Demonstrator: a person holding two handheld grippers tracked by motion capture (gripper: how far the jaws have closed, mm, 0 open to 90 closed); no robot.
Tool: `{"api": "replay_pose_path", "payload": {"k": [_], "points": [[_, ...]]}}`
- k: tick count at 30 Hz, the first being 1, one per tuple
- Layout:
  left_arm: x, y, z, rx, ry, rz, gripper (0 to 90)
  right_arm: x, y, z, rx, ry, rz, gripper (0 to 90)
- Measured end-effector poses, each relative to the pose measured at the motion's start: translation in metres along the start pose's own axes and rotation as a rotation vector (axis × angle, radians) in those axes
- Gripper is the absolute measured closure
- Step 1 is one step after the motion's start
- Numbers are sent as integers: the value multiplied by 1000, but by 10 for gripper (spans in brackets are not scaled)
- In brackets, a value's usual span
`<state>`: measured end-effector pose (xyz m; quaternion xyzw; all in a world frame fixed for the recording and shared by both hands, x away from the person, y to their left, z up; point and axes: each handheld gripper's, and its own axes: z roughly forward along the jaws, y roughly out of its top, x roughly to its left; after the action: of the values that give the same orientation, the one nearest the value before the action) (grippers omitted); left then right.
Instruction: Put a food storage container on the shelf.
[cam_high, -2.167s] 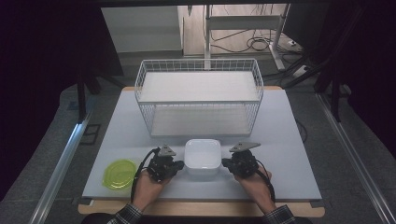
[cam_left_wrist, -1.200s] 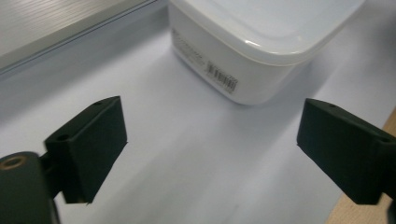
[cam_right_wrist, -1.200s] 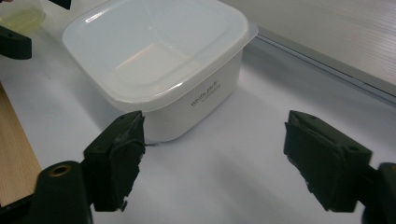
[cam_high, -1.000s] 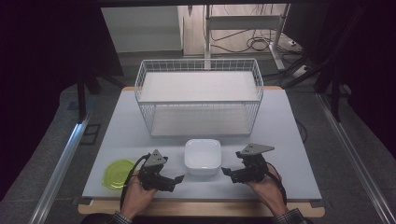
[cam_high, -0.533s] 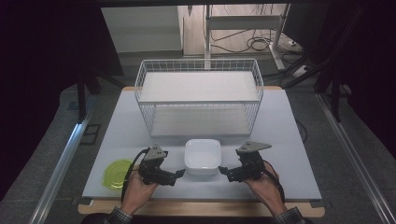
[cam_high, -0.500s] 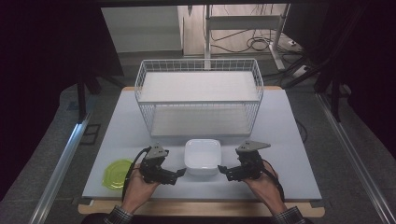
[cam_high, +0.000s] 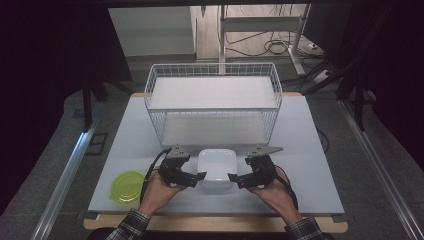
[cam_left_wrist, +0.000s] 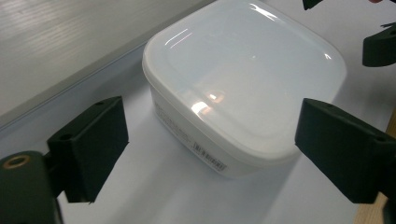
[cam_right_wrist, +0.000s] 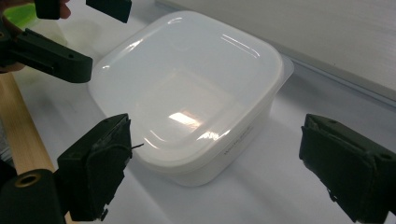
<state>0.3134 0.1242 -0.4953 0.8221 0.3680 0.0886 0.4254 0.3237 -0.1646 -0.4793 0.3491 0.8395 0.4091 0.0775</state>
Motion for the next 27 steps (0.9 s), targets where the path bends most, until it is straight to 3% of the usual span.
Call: {"api": "replay_pose_path", "payload": {"k": [8, 13, 15, 16, 18, 22, 23, 24, 27], "points": [[6, 8, 11, 11, -18, -9, 114, -5, 15, 17, 27, 7, 13, 154], [11, 4, 17, 7, -86, -81, 127, -5, 11, 23, 38, 36, 38, 183], [13, 2, 19, 11, -132, -106, 140, -6, 11, 23, 39, 46, 55, 208], [13, 2, 19, 11, -132, -106, 141, -6, 10, 23, 38, 48, 62, 210], [12, 2, 21, 19, -175, -119, 143, -6, 10, 23, 37, 48, 63, 218], [7, 2, 19, 45, -163, -95, 137, -7, 9, 21, 48, 79, 85, 262], [5, 1, 17, 59, -162, -93, 143, -9, 6, 21, 62, 110, 131, 260], [5, 1, 17, 59, -162, -93, 147, -9, 6, 21, 65, 119, 143, 261], [0, 1, 11, 70, -149, -97, 200, -7, 6, 17, 62, 100, 150, 330]]}}
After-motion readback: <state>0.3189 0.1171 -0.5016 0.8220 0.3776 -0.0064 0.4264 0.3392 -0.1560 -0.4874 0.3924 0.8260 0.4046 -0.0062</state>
